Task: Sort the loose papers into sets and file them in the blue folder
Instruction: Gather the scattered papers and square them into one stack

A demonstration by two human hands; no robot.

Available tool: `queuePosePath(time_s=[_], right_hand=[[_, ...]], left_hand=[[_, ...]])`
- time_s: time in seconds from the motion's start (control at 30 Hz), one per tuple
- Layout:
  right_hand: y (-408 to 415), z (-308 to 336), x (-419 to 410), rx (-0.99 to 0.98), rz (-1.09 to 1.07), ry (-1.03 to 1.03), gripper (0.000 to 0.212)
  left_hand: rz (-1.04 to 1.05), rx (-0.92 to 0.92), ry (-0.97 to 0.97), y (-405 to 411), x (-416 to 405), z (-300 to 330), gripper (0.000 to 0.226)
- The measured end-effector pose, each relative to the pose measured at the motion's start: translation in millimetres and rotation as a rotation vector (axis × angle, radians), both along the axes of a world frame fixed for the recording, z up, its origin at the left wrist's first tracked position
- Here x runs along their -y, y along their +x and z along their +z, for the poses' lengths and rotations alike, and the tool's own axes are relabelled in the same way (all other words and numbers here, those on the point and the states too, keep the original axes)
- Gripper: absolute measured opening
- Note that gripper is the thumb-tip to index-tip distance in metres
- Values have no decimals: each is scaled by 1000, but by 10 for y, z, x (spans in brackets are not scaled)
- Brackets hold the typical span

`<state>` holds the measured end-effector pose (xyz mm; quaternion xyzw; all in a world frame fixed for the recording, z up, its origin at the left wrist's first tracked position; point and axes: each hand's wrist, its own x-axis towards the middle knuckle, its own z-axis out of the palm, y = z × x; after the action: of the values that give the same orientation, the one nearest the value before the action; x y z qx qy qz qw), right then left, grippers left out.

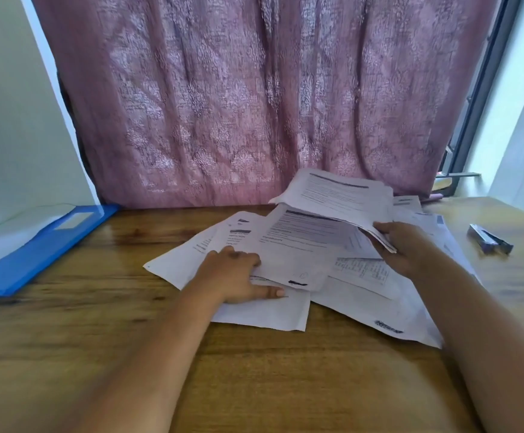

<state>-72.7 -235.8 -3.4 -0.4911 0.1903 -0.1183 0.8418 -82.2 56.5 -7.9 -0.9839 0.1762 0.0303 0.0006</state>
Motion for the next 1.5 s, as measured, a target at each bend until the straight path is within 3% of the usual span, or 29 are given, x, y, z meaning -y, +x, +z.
queuePosePath(time_s=[0.1,0.17,0.23,0.3,0.37,0.43,0.53,0.63,0.7,0.77,0.83,0.87,0.93,1.0,1.13,1.23,1.3,1.37,1.4,1.47,1.5], right_hand=[[11,1,-18,-1,4,1,12],[0,7,-27,-12,6,-18,3],[-14,14,-50,-43,14,-95,9],[-35,4,-48,-179,15,-474,5],[-82,-2,-57,-296,95,-844,12],[-180,16,-161,-366,281,-937,14],[-287,38,-379,-372,482,-921,14],[-296,28,-458,-356,598,-1024,19],[-252,4,-416,-365,583,-1129,27],[-181,-9,-337,-343,473,-1190,45],[-124,-26,-269,-302,401,-1213,68],[-113,-43,-254,-288,380,-1217,82],[-75,-103,-243,-241,321,-1183,102],[-66,-119,-282,-222,264,-1028,111],[-51,-69,-300,-249,190,-894,100],[-80,-26,-280,-165,236,-681,71],[-132,8,-308,-29,316,-408,38],[-156,34,-317,50,270,-254,29],[-146,34,-304,70,217,-193,30],[-132,38,-264,84,113,-17,33],[-114,28,-230,70,65,55,34]], left_hand=[[-2,-24,-157,-2,-111,40,77],[35,101,-409,25,-156,31,71],[70,258,-580,85,-171,-14,67],[121,280,-578,173,-176,-97,63],[209,155,-487,274,-177,-213,68],[276,89,-512,367,-180,-285,56],[369,82,-721,352,-147,-221,44],[452,-13,-919,358,-115,-161,65],[513,-274,-1146,321,-84,-87,101],[536,-438,-1334,363,-124,-92,111],[509,-407,-1342,350,-148,-125,70],[470,-322,-1244,324,-138,-139,50],[383,-196,-1115,300,-99,-198,39],[309,-150,-1195,251,-34,-180,40],[281,-224,-1689,194,39,-43,41],[258,-342,-1852,139,47,0,36],[184,-421,-1825,86,37,44,30],[166,-339,-1656,56,2,77,21],[193,-179,-1469,71,-37,75,28],[300,214,-919,185,-172,-21,47],[361,285,-664,229,-237,-72,57]])
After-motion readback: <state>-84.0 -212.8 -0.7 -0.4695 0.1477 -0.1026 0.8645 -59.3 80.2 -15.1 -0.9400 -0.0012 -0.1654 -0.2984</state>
